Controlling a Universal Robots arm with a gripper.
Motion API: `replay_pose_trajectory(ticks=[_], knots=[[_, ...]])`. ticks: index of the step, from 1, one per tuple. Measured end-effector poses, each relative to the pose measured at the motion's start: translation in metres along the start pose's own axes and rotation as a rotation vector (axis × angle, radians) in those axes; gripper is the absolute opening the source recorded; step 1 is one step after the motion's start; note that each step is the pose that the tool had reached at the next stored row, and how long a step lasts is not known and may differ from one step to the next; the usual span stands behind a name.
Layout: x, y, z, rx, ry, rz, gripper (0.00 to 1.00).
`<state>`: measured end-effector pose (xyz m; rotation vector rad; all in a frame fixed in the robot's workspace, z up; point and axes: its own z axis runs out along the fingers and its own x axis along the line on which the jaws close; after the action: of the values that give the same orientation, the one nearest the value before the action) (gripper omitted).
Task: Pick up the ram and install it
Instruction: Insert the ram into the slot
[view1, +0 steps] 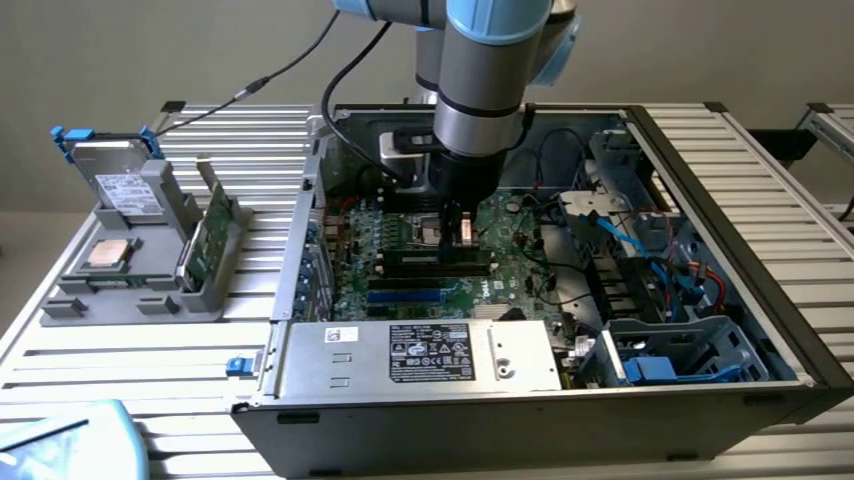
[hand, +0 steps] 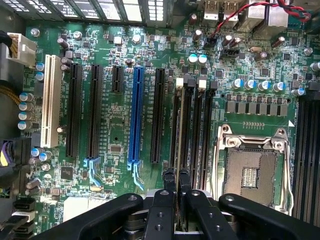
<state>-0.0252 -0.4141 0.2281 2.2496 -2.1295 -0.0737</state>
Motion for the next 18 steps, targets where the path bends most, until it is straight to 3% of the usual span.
replay_pose_trajectory(ticks=[7,18], knots=[[0.0001,0.0007,0.0010,-0.0007,0.0095,0.001,0.14],[-0.0002,0.0012,0.0014,-0.0007,0.0128,-0.012,0.14]])
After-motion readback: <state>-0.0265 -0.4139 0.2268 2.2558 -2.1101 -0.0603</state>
